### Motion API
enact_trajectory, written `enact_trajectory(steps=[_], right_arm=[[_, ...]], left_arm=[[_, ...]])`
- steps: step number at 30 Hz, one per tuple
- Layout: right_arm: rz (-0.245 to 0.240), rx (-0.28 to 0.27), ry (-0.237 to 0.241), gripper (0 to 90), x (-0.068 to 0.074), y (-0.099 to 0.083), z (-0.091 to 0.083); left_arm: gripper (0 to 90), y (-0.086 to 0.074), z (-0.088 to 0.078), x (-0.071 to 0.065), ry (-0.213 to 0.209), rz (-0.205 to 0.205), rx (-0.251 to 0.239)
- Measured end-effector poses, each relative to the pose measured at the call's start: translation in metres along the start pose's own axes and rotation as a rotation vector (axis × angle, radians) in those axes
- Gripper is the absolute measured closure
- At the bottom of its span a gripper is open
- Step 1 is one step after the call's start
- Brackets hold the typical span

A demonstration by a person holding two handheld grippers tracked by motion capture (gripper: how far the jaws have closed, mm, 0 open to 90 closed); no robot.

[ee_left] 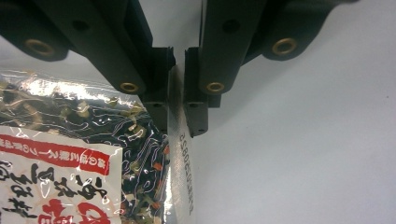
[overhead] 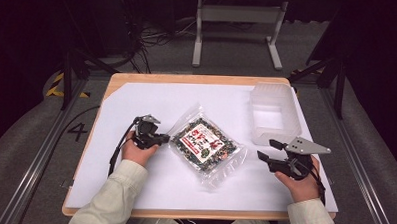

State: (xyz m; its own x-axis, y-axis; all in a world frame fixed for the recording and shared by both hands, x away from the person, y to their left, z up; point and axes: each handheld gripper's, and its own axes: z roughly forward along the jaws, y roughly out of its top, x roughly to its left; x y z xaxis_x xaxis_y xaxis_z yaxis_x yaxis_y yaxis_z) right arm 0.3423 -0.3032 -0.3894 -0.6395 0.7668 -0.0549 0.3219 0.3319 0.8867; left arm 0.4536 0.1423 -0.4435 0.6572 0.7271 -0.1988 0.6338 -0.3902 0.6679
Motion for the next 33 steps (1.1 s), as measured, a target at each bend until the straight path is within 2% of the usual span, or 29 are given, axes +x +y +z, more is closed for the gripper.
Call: enact_trajectory(steps=[4, 10, 13, 16, 21, 22, 23, 25, 26, 30, 33], right_arm=[[0.001, -0.004, 0.000, 37.8, 0.000, 0.000, 0.000], [0.003, -0.006, -0.003, 37.8, -0.001, 0.000, -0.002], [0.002, -0.009, -0.006, 37.8, -0.002, 0.000, -0.002], [0.003, -0.009, -0.007, 38.0, -0.002, 0.001, -0.003], [0.006, -0.011, 0.009, 40.1, -0.002, 0.004, -0.005], [0.004, -0.012, 0.009, 40.5, -0.001, 0.005, -0.006], [0.002, -0.019, 0.013, 40.9, -0.001, 0.007, -0.008], [0.002, -0.024, 0.017, 41.3, 0.000, 0.008, -0.009], [-0.001, -0.036, 0.023, 41.8, 0.000, 0.012, -0.011], [0.002, -0.047, 0.046, 43.7, 0.002, 0.016, -0.014], [0.003, -0.043, 0.072, 46.6, 0.003, 0.021, -0.015]], left_arm=[[89.5, -0.001, -0.003, 0.001, -0.014, -0.031, -0.023], [89.7, 0.000, -0.006, 0.000, 0.002, -0.025, -0.042], [89.7, 0.002, -0.015, 0.003, -0.003, -0.033, -0.086], [89.7, 0.004, -0.030, 0.004, -0.044, -0.047, -0.139], [89.7, 0.014, -0.056, -0.007, -0.081, -0.012, -0.220], [89.8, 0.014, -0.056, -0.007, -0.081, -0.012, -0.220], [89.7, 0.018, -0.066, -0.013, -0.099, 0.002, -0.246], [89.7, 0.020, -0.071, -0.015, -0.109, 0.015, -0.258], [89.8, 0.025, -0.081, -0.022, -0.126, 0.026, -0.288], [89.7, 0.031, -0.093, -0.031, -0.146, 0.051, -0.327], [89.8, 0.036, -0.105, -0.043, -0.163, 0.089, -0.363]])
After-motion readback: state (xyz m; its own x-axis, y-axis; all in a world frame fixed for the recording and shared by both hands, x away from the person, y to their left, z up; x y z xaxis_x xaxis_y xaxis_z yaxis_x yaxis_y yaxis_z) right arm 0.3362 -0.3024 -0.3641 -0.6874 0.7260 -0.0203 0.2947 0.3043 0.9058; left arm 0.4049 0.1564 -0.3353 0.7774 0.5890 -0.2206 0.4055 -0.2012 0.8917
